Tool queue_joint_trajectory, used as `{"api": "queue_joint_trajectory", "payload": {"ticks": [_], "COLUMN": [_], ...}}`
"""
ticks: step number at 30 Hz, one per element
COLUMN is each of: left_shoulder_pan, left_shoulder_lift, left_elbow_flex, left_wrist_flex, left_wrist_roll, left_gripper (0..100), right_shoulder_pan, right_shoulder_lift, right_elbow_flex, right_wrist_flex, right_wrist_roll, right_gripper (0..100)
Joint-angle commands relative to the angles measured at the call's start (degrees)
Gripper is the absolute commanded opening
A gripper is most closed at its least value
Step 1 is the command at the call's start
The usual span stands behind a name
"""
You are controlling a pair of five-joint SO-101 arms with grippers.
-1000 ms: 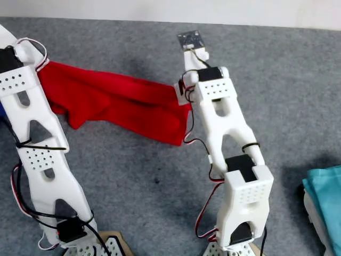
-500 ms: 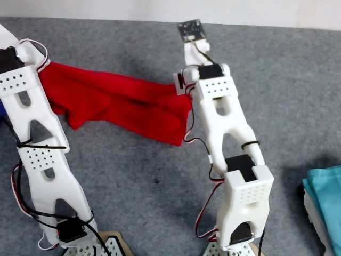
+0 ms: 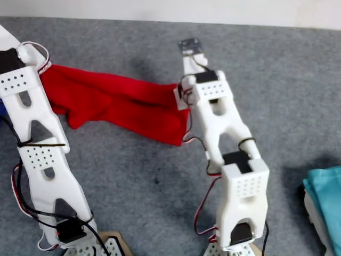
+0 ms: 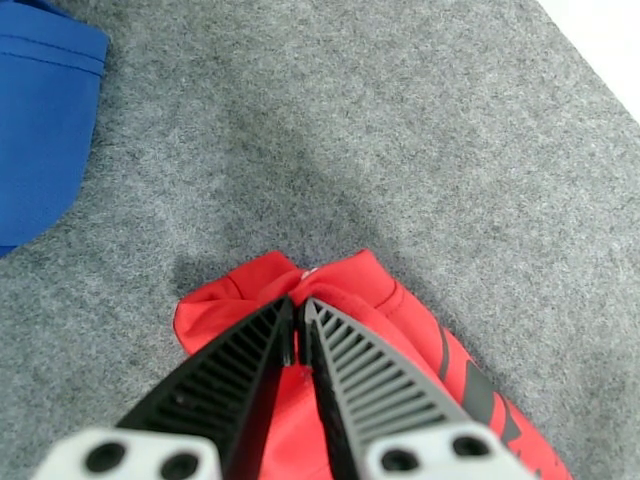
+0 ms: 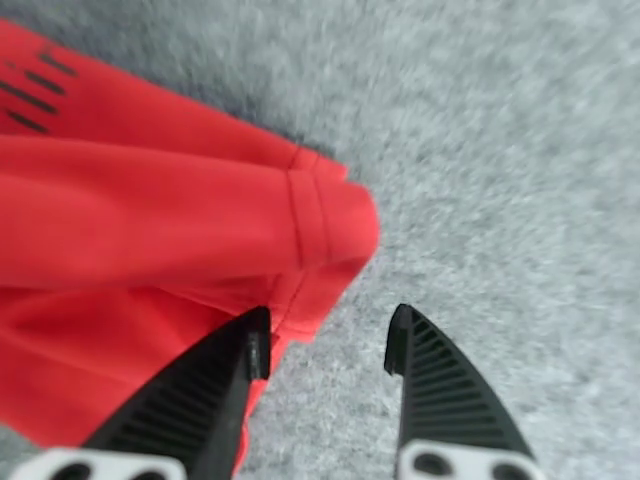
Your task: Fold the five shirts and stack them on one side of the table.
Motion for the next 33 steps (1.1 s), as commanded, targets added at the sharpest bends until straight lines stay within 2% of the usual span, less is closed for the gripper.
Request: {"api": "queue_joint_trajectory", "payload": {"ticks": [1,11,27,33], "left_shoulder_pan": [-1.3,-1.3,-1.3,-0.7], "left_shoulder_lift": [-0.7,-0.7,-0.6,-0.6], "left_elbow_flex": [-1.5,-1.5,-1.5,-1.5], "left_wrist_flex": [0.1,0.1,0.1,0.1], "left_wrist_roll": [0.5,0.5,0.5,0.5], "left_gripper": [1,1,1,1], "right_shoulder_pan": [0.3,-0.2,-4.8,-5.2], "right_shoulder_lift": [1.6,8.0,3.6,4.2], "right_elbow_flex": [-1.0,-7.4,-7.3,-6.7], "right_wrist_flex": [-1.4,-2.8,3.0,-0.4], "right_wrist_roll": [-0.5,-0.8,-4.0,-4.0], "right_gripper": [19.6,19.2,19.1,19.1]}}
